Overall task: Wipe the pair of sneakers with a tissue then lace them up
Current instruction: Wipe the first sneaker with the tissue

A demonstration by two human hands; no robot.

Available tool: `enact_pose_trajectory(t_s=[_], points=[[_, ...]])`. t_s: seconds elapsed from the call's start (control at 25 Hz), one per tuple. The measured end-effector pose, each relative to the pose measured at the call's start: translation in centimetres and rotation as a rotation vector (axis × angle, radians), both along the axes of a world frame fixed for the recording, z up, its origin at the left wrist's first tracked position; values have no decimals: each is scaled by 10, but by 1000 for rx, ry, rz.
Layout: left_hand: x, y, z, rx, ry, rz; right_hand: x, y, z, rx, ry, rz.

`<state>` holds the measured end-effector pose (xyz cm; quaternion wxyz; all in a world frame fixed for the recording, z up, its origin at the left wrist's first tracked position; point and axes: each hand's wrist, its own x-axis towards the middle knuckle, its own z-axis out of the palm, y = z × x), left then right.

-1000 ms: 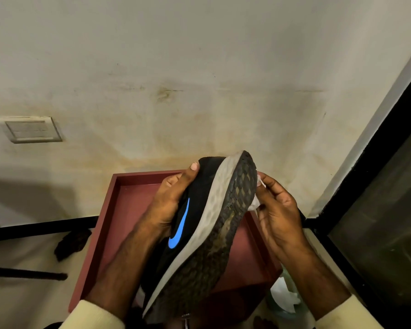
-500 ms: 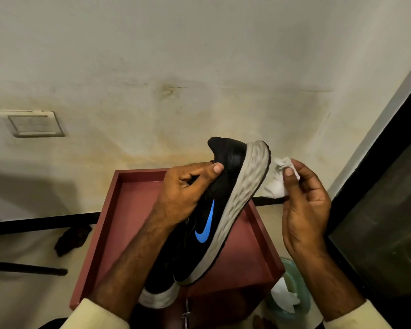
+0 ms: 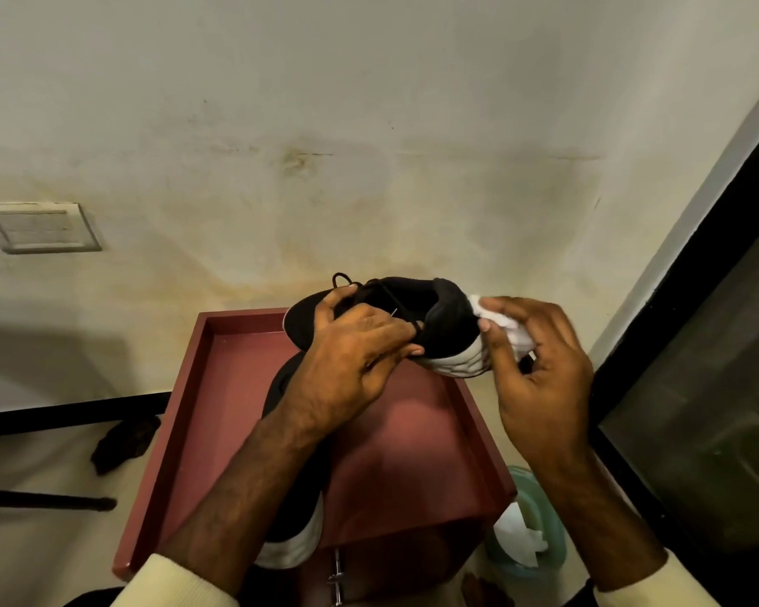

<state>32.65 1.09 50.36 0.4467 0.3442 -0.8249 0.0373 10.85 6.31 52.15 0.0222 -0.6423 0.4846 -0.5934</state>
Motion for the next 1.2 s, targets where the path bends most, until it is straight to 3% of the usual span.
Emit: enact_pose_trajectory(t_s=[0.08,0.24,0.4,0.64,0.84,1.0,1.08,1.16,1.2], points=[[4,-2,-6,19,-78,7,2,1,-6,32,23,41],[-2,4,-29,47,-406,-102,-9,-9,-16,208,-168,-7],[-12,14,-48,131,-616,-194,-13,-11,-33,594,-40,65],[-22,30,-66,132,-829,-305,-16,-15,-48,693,30,37],[-7,20,-63,128,-808,-301,-15,-19,-55,761,91,53],[2,30,-49,460,-708,-344,-13,-21,-58,791,156,55],[13,41,-24,792,-428,-385,-11,-23,-57,775,170,71],[24,40,-10,867,-46,-233,-6,-29,-50,719,183,93],[26,36,-9,850,54,-84,-2,-36,-46,690,192,111]])
